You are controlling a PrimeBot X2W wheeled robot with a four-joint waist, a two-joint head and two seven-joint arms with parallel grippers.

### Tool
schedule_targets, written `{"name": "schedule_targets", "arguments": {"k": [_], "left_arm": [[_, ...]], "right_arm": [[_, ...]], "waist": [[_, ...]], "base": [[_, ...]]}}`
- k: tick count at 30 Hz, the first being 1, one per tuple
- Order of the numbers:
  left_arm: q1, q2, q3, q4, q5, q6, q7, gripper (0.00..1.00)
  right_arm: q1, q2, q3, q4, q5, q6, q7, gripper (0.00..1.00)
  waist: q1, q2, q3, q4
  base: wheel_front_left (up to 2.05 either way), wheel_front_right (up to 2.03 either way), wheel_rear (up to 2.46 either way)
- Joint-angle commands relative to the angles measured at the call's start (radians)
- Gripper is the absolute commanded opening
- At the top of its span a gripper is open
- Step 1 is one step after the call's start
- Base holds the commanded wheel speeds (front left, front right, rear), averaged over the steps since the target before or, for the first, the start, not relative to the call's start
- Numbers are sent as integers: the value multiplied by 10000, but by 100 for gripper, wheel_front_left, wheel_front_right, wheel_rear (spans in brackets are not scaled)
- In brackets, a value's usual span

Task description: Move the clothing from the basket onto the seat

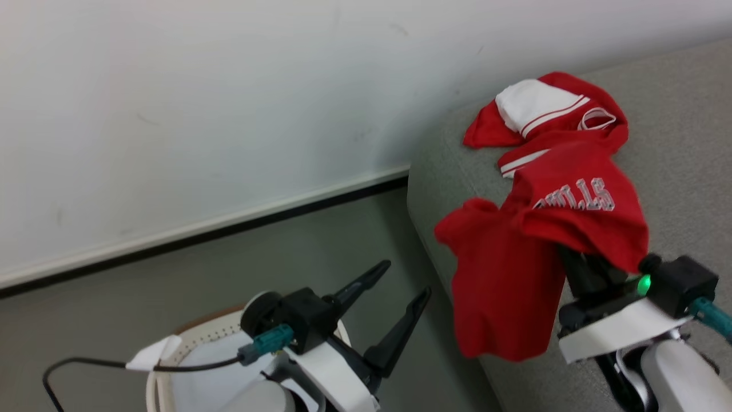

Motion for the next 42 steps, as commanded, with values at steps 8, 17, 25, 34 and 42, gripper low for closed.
{"name": "schedule_targets", "arguments": {"k": [8, 17, 25, 34, 42], "left_arm": [[-1637, 492, 199, -221, 421, -582, 387, 100], [-3097, 656, 520, -591, 752, -840, 350, 100], [-3277, 963, 795, -819, 720, -804, 118, 100], [-2905, 1205, 889, -688, 596, -704, -106, 100], [-2506, 1070, 954, -79, 330, -551, -470, 100]], "right_arm": [[-2447, -149, -1735, -100, -898, -26, 582, 0], [-6274, -685, -5372, 1375, -1695, -26, 1563, 0], [-8152, -921, -9522, 3617, -4190, -26, 1797, 0], [-8288, 995, -13188, 4122, -7287, -26, 1036, 7], [-7872, 1887, -13268, 3829, -9126, -26, 410, 100]], "waist": [[-1, -1, 2842, 635], [-1, -1, 5147, 1528], [-1, -1, 6382, 2261], [-1, -1, 6663, 2664], [-1, -1, 5540, 2344]], "base": [[0, 0, 0], [0, 0, 0], [0, 0, 0], [0, 0, 0], [0, 0, 0]]}}
